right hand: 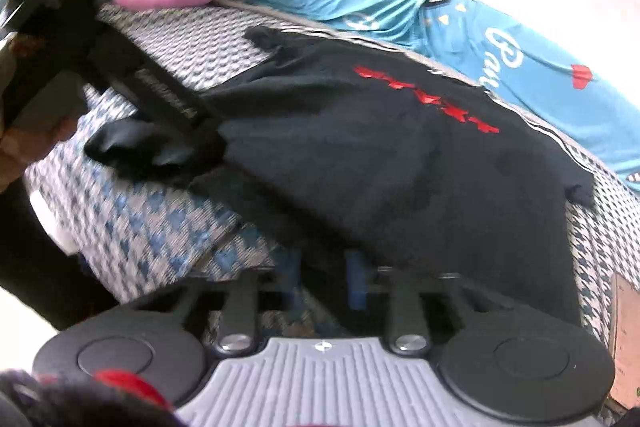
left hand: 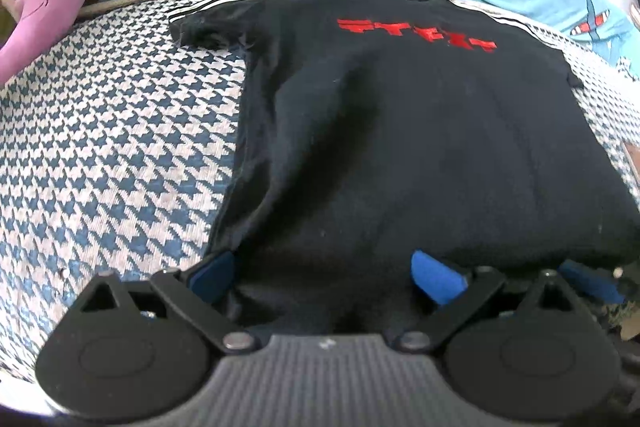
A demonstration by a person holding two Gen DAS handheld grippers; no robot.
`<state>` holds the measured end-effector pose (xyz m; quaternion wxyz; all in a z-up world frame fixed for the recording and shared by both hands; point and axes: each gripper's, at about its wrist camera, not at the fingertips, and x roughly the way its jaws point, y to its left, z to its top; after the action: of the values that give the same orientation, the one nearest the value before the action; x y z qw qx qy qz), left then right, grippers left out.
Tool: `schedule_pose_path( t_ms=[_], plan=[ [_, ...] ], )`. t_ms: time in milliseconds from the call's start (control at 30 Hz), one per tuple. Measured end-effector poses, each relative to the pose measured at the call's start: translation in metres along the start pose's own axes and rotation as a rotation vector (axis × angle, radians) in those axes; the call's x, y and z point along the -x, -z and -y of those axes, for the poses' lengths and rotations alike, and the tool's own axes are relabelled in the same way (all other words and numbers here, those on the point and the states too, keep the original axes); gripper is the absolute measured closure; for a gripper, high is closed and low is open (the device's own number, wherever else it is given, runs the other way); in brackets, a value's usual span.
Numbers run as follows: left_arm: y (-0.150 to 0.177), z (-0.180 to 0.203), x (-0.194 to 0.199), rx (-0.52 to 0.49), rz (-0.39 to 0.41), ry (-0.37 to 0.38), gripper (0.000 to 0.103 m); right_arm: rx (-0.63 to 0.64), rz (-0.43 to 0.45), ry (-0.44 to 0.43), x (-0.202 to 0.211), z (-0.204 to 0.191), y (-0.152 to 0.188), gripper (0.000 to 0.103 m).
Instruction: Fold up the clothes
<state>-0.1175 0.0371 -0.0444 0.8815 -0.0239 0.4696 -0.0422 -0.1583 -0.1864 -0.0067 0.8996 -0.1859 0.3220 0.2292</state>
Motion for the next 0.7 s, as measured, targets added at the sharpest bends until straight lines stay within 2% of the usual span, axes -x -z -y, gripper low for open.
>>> schedule_pose_path(
  t_ms=[133, 200, 267, 367, 433, 533, 700],
  plan=[
    [-0.002, -0.008, 0.001, 0.021, 0.006, -0.004, 0.003, -0.104, 0.032, -0.041, 0.011, 0.017, -0.009, 0.095],
    [-0.001, -0.013, 0.002, 0.031, 0.008, -0.022, 0.003, -0.188, 0.041, -0.091, 0.02, 0.03, -0.015, 0.095],
    [-0.001, -0.018, 0.002, 0.047, 0.006, -0.045, 0.003, -0.219, 0.058, -0.149, 0.036, 0.04, -0.02, 0.095],
    [0.001, -0.027, 0.004, 0.068, 0.007, -0.094, 0.003, -0.13, 0.061, -0.169, 0.059, 0.037, -0.019, 0.095],
    [0.002, -0.031, 0.004, 0.071, 0.009, -0.139, 0.003, -0.049, 0.02, -0.177, 0.063, 0.03, -0.012, 0.095],
    [0.005, -0.038, 0.006, 0.085, 0.009, -0.178, 0.003, 0.003, -0.049, -0.209, 0.062, 0.02, 0.002, 0.095],
    [0.006, -0.046, 0.017, 0.131, 0.04, -0.17, 0.003, 0.0, -0.081, -0.251, 0.061, 0.016, 0.012, 0.093]
  ],
)
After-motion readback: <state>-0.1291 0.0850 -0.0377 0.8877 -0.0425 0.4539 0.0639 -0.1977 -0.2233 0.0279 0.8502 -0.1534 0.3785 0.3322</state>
